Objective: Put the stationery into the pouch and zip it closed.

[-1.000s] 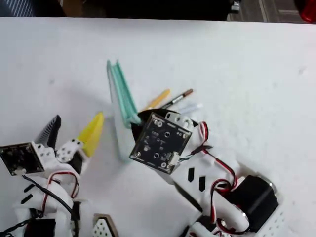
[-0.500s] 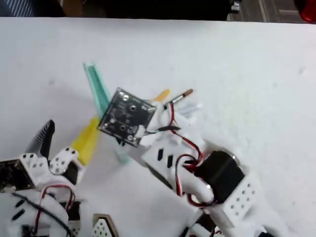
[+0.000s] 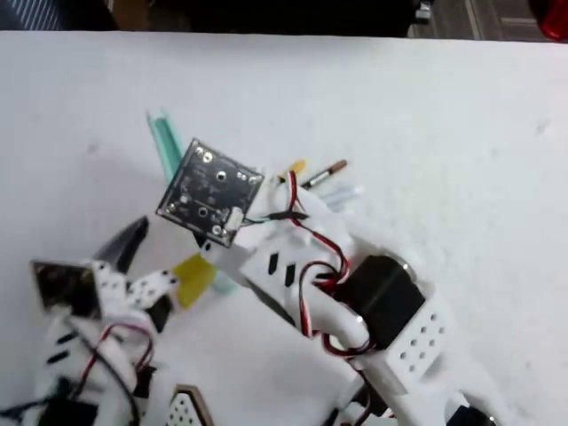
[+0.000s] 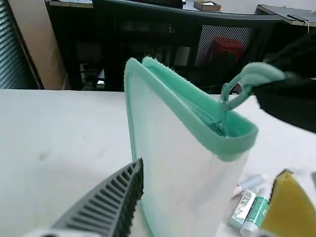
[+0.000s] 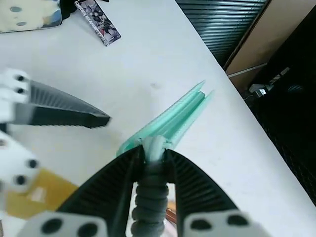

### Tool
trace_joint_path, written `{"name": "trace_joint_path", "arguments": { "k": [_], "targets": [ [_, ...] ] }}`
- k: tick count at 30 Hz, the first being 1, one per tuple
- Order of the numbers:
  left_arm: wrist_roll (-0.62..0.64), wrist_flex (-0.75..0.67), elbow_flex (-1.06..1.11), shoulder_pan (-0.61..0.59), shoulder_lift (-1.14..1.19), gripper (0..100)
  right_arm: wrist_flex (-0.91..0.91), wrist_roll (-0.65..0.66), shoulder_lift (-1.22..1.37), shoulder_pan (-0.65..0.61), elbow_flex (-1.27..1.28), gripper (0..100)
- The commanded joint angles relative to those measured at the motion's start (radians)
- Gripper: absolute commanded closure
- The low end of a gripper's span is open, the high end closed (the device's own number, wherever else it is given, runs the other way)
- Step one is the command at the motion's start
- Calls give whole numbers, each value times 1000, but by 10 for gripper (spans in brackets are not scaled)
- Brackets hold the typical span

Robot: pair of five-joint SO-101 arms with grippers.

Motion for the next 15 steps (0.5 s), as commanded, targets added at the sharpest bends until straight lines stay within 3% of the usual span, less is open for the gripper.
{"name": "trace_joint_path", "arguments": {
  "k": [1, 7, 15],
  "targets": [
    [58, -175, 146, 12, 4, 596, 7, -11, -2, -7, -44, 981],
    [64, -316, 296, 12, 4, 619, 25, -11, -4, -8, -44, 981],
    [61, -282, 282, -16, 4, 683, 27, -6, -4, -1, -43, 981]
  ]
}}
